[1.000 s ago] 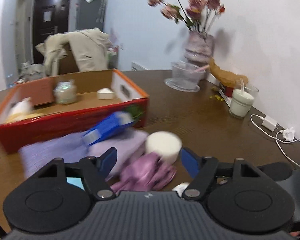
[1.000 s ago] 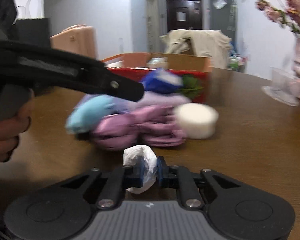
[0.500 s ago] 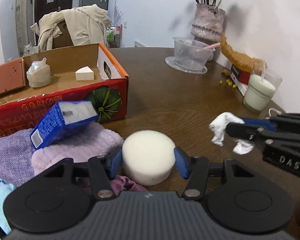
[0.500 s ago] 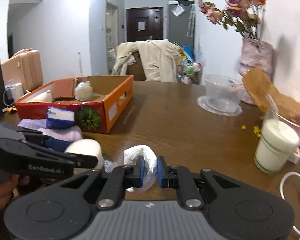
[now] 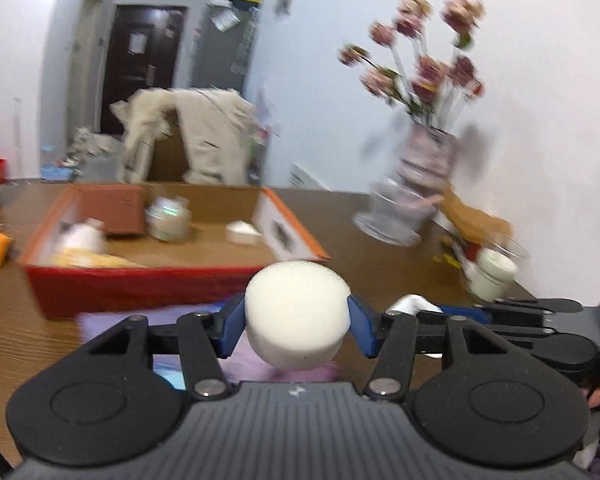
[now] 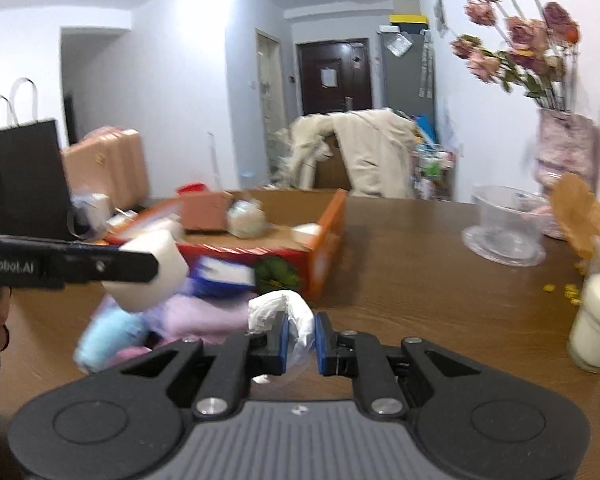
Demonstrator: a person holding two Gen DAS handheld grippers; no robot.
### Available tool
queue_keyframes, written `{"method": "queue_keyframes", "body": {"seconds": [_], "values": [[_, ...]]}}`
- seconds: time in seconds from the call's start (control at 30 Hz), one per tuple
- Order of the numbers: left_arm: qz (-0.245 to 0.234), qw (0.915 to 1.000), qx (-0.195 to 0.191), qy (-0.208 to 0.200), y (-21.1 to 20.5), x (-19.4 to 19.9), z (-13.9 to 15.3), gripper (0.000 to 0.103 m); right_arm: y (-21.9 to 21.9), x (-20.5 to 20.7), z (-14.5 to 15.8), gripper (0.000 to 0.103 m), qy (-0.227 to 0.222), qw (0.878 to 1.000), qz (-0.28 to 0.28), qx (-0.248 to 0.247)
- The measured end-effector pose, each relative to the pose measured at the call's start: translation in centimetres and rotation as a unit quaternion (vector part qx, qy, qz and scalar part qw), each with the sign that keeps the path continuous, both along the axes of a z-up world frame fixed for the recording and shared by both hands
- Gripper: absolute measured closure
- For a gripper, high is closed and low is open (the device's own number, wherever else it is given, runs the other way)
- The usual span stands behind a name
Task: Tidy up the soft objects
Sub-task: 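Carry the round sponge into the box with the left gripper while the right gripper carries the tissue in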
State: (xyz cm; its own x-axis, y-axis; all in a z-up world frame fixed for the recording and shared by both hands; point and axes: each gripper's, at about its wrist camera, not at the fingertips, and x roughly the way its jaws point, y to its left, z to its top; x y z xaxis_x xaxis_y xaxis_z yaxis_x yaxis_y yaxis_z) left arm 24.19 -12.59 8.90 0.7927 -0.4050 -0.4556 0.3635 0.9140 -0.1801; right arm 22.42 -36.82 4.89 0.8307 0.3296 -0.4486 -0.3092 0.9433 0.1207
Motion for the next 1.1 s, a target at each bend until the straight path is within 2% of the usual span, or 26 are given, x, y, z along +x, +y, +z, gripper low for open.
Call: {"method": "queue_keyframes", "body": {"seconds": [0.2, 0.33, 0.37, 0.43, 0.5, 0.63, 0.73, 0.77, 0.83, 0.97, 1.1], "values": [[0.016, 0.9998, 0.007, -0.004, 4.9, 3.3, 0.4, 0.048, 3.8, 2.6, 0.9, 0.09, -0.009, 1.0, -0.006, 0.003], [0.006, 0.9998, 0.02, 0.003, 6.4, 9.9, 0.7, 0.047, 5.8, 7.4, 2.5, 0.09, -0.013, 1.0, -0.014, -0.016], [0.0, 0.9995, 0.027, 0.013, 6.5, 12.4, 0.7, 0.047, 6.3, 9.8, 3.1, 0.09, -0.006, 1.0, -0.009, -0.018], [0.019, 0.998, 0.053, 0.031, 6.6, 16.9, 0.3, 0.047, 6.9, 14.1, 3.8, 0.089, 0.008, 1.0, -0.002, -0.017], [0.024, 0.9952, 0.085, 0.043, 6.4, 21.0, -0.5, 0.047, 7.8, 20.1, 3.9, 0.089, 0.043, 0.999, 0.002, -0.023], [0.043, 0.9869, 0.131, 0.084, 6.8, 26.6, -2.8, 0.045, 10.8, 29.7, 2.1, 0.089, 0.097, 0.992, -0.011, -0.078], [0.035, 0.9839, 0.145, 0.098, 7.2, 28.0, -4.0, 0.031, 12.4, 34.4, 0.0, 0.085, 0.144, 0.985, -0.018, -0.092], [0.037, 0.9837, 0.148, 0.095, 7.4, 28.0, -4.1, 0.026, 13.0, 35.3, -0.6, 0.081, 0.148, 0.984, -0.02, -0.101], [0.039, 0.986, 0.139, 0.084, 8.0, 27.7, -4.1, 0.023, 13.3, 35.8, -1.1, 0.056, 0.147, 0.984, -0.022, -0.103], [0.042, 0.9876, 0.129, 0.079, 8.9, 27.5, -3.2, 0.023, 13.0, 35.2, -0.3, 0.055, 0.127, 0.988, -0.02, -0.089], [0.043, 0.989, 0.124, 0.07, 9.2, 26.2, -1.3, 0.022, 11.9, 33.0, 2.4, 0.055, 0.099, 0.991, -0.021, -0.085]]}}
